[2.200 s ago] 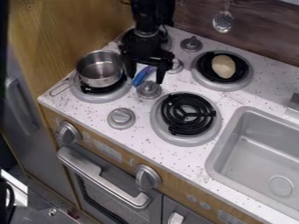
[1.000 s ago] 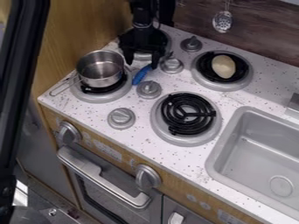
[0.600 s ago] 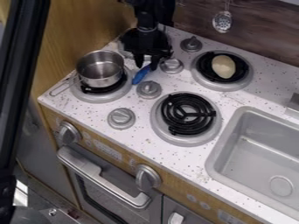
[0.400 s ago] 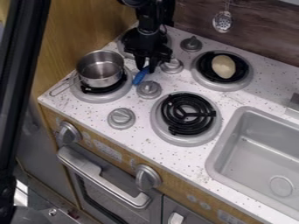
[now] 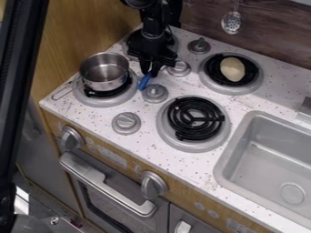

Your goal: Move fork on top of the bottom right burner

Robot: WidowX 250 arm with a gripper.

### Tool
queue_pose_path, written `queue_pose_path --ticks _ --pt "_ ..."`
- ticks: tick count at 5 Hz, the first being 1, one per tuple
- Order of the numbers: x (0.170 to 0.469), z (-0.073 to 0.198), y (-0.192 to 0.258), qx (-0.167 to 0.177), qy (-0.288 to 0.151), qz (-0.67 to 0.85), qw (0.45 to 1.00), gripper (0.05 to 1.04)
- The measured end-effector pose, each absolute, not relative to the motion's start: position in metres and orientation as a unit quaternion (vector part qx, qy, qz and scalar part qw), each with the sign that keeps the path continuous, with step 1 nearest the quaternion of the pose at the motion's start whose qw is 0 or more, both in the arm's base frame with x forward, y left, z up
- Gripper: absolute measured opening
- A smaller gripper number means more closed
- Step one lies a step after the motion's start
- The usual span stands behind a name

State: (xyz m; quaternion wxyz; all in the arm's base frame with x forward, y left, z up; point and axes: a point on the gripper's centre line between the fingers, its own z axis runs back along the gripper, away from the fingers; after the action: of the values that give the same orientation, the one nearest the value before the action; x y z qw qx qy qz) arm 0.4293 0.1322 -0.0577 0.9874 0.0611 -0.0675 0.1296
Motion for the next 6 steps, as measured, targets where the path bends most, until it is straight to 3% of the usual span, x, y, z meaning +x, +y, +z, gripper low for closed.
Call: queue_pose_path --ticks 2,3,5,6 --pt "0.424 -0.056 0.132 0.062 -0.069 0.129 0.987 0.121" --pt "0.408 -0.047 0.125 0.052 -0.073 0.137 0.986 0.105" --pt "0.382 -0.02 0.073 0.045 -0.108 0.099 0.988 0.099" --pt "0.365 -0.025 0.053 0.05 -0.103 0.081 0.99 0.099"
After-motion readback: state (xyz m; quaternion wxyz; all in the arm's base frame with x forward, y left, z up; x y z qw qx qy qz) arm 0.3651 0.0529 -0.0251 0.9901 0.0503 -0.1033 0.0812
